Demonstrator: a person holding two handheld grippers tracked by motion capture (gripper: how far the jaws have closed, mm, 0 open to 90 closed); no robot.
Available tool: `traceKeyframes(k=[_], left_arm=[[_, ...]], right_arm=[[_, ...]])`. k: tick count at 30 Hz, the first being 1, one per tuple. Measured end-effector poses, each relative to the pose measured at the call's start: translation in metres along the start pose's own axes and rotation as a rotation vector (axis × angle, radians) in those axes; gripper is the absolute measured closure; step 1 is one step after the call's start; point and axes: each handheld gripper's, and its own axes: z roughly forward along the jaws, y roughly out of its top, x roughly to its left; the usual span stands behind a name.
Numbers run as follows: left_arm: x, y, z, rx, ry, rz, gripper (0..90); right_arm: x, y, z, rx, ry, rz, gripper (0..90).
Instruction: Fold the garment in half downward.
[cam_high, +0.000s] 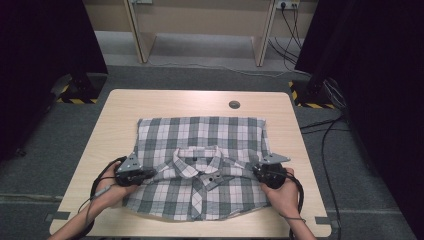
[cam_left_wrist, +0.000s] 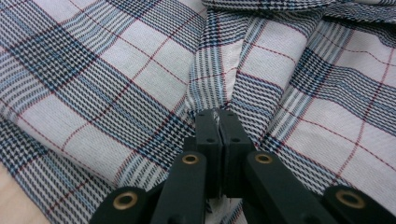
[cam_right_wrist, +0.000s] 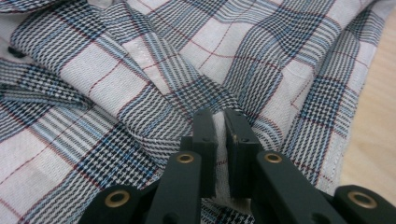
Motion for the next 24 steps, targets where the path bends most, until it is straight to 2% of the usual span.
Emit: traceKeyframes(k=[2,5,7,10,13,16,20,24], left_arm=[[0.004,0.004,0.005,-0.005,0.001,-0.012,87.8],[0.008,0.007,0.008,-0.007,0.004,-0.006,87.6],[0.008,0.008,0.007,-0.02,-0.02,-0.005,85.6],[0.007,0.013,0.0,-0.068,-0.066,-0.03,67.4],[0.004,0.026,-0.007,-0.115,-0.059,-0.041,52.3],[0.005,0.044,-0.008,-0.136,-0.052,-0.033,44.5],[0.009,0.059,0.003,-0.1,-0.054,-0.019,42.5],[0.016,0.062,0.021,-0.043,-0.089,-0.019,42.0]], right_arm=[[-0.005,0.004,0.004,0.003,-0.009,0.006,84.2],[-0.012,0.007,0.007,0.007,-0.009,0.016,83.0],[-0.013,0.009,0.007,0.02,0.006,0.019,77.7],[-0.014,0.011,0.003,0.024,0.023,0.019,64.6],[-0.012,0.017,-0.004,-0.004,0.025,0.018,56.7],[-0.01,0.03,-0.009,-0.034,0.025,0.005,54.9],[-0.007,0.047,-0.006,-0.053,0.042,-0.004,52.3],[-0.005,0.056,0.006,-0.033,0.073,0.0,50.8]])
